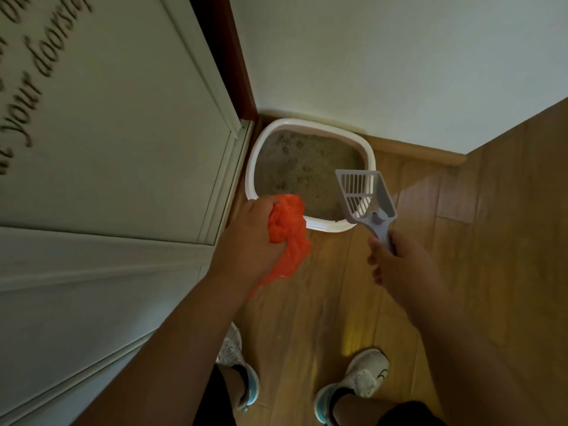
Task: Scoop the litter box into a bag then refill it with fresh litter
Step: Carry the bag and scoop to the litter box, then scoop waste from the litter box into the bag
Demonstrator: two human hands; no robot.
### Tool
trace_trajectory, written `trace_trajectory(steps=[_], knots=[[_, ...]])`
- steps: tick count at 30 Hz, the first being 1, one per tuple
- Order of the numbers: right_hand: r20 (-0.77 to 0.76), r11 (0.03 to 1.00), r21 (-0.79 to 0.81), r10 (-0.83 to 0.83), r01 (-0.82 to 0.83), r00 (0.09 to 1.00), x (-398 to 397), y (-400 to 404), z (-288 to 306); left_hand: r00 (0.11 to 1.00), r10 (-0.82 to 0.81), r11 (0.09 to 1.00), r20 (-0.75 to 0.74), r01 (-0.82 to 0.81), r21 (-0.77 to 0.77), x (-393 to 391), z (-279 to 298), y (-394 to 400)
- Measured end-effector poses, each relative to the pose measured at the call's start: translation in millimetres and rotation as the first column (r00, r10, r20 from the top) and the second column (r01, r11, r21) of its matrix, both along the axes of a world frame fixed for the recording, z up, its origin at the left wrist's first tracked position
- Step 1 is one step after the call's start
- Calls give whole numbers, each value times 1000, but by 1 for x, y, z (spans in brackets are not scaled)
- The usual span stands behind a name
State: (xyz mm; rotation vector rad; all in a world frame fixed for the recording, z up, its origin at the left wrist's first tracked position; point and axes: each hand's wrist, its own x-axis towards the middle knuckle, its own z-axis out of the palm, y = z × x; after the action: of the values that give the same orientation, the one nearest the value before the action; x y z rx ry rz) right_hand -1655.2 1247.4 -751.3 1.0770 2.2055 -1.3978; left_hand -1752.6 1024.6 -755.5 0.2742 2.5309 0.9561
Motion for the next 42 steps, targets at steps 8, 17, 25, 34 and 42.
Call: trace_trajectory(steps=[8, 17, 25, 34, 42], knots=[[-26, 1000, -19, -3, 2, 1000, -12, 12, -124, 991, -92, 996, -93, 92, -4, -25, -124, 8], [-104, 993, 67, 106, -99, 989, -47, 44, -218, 950, -211, 977, -231, 213, -15, -52, -212, 48], [-229, 996, 72, 59, -44, 972, -59, 49, -195, 946, -211, 973, -244, 227, 40, -51, -205, 73], [-386, 992, 124, 75, -29, 919, -63, 46, -185, 938, -194, 966, -288, 234, 110, -46, -199, 80], [-395, 979, -194, -22, -60, 919, -65, 33, -186, 962, -177, 978, -207, 196, 70, -34, -191, 81]])
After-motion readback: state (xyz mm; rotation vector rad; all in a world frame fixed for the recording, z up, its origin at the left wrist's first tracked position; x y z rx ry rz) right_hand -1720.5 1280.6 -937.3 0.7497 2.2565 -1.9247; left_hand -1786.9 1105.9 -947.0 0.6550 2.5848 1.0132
